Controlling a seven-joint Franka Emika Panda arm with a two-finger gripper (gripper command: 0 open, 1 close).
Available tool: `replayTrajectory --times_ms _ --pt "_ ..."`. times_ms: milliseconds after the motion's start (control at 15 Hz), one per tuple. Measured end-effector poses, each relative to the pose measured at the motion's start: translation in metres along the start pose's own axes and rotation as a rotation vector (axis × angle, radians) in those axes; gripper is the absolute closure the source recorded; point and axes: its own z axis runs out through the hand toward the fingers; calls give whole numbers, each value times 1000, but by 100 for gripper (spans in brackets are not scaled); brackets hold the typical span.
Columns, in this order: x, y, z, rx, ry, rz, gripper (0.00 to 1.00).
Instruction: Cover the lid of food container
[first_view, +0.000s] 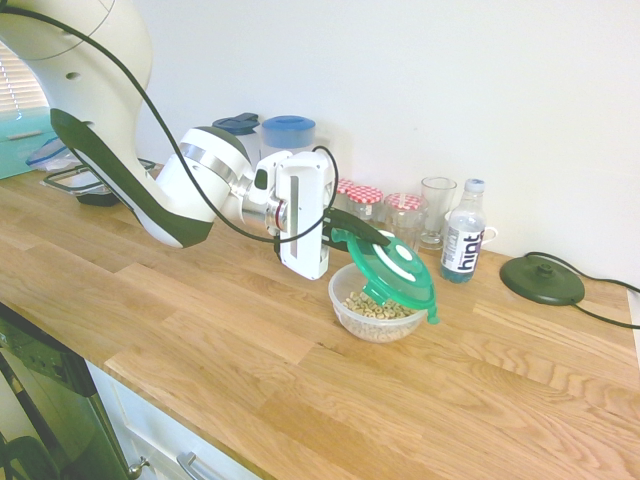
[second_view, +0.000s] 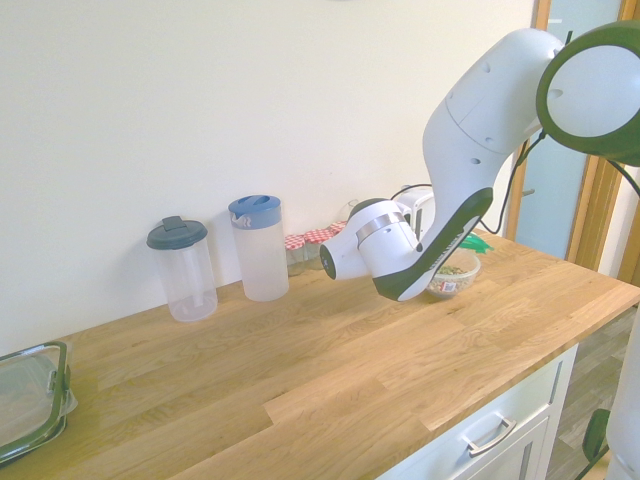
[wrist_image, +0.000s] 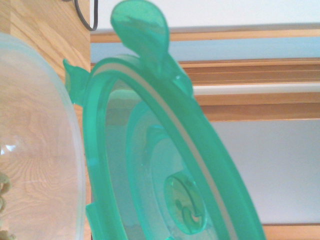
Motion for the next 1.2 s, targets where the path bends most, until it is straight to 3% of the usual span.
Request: replayTrajectory --times_ms 67,133,933,1200 --pt "0 0 0 2 0 0 100" --pt "0 -1 -1 5 0 0 0" --pt "-19 -4 -20 41 -10 -38 0" --pt "-30 -7 -28 84 -97 -45 0"
